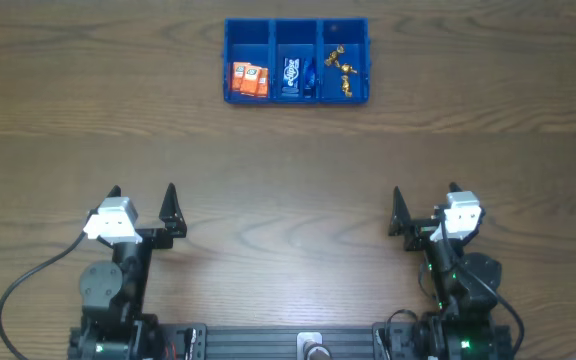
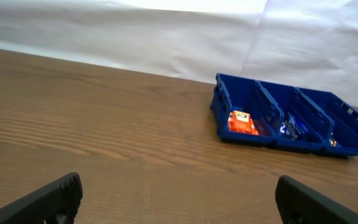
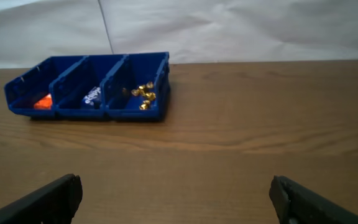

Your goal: Sort Candies Into Trays

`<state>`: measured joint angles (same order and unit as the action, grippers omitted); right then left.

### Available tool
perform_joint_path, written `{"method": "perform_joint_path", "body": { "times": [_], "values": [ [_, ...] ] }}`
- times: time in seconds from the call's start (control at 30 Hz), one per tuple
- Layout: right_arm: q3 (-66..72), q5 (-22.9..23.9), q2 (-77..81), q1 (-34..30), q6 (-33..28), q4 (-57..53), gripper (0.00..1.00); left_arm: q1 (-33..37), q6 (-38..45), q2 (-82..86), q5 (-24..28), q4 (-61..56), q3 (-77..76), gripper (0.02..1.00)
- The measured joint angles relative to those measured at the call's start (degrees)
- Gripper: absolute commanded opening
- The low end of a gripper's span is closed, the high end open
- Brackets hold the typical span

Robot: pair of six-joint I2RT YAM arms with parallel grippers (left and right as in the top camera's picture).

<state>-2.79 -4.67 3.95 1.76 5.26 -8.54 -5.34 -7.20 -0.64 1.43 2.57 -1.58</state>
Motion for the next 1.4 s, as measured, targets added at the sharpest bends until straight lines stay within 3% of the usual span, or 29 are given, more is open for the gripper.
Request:
{"method": "perform_joint_path", "body": {
  "times": [0.33,1.4],
  "values": [
    [1.90,3.15,-3.28,2.34,-2.97,3.87,0.998,0.00,0.00,0.02,0.00,0.00,0.00,0.998],
    [1.90,3.41,-3.28,2.34,-2.97,3.85,0.998,0.00,0.00,0.02,0.00,0.00,0.00,0.998]
  ]
}}
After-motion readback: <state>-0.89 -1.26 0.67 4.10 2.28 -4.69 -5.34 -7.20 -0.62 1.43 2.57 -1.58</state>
